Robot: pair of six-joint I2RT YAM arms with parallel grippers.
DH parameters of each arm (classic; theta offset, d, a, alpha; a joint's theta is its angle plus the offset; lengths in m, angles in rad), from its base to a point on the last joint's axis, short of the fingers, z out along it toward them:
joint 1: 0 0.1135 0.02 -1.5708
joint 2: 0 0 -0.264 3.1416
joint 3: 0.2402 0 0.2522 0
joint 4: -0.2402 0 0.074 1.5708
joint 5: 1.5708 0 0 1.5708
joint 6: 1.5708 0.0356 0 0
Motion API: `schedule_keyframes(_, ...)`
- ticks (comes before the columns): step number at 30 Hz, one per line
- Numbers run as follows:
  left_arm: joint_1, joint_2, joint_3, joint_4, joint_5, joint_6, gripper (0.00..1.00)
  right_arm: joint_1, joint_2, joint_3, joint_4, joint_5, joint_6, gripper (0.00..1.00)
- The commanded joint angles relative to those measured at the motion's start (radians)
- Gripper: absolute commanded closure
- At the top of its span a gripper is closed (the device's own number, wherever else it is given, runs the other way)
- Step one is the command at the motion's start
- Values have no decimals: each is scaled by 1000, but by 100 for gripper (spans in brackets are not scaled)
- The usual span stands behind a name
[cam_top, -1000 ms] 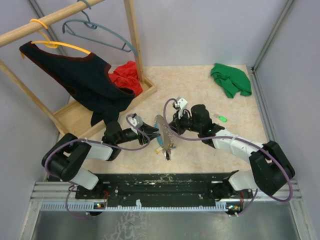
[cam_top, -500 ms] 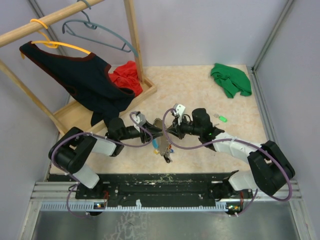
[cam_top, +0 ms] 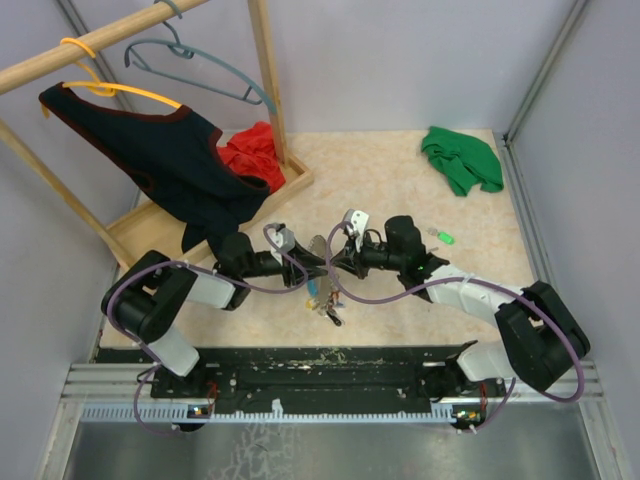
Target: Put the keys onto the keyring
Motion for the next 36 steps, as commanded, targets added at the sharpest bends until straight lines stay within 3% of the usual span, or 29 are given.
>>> schedule_keyframes(1, 4, 7, 27, 1, -31, 48, 61, 0, -24, 1, 77, -82, -13, 100)
schedule_keyframes(8, 17, -39, 9, -23, -69, 73, 56, -1, -29, -3, 52, -64, -22, 100)
schedule_keyframes(15, 18, -13, 14, 26, 12, 37, 53, -1, -33, -2, 53, -62, -27, 100)
schedule_keyframes(23, 16, -15, -10, 61, 63, 32, 66, -1, -35, -4, 67, -73, -27, 100)
schedule_keyframes(36, 16, 4, 21, -14, 70, 57, 67, -1, -41, -4, 76, -100, -35, 100)
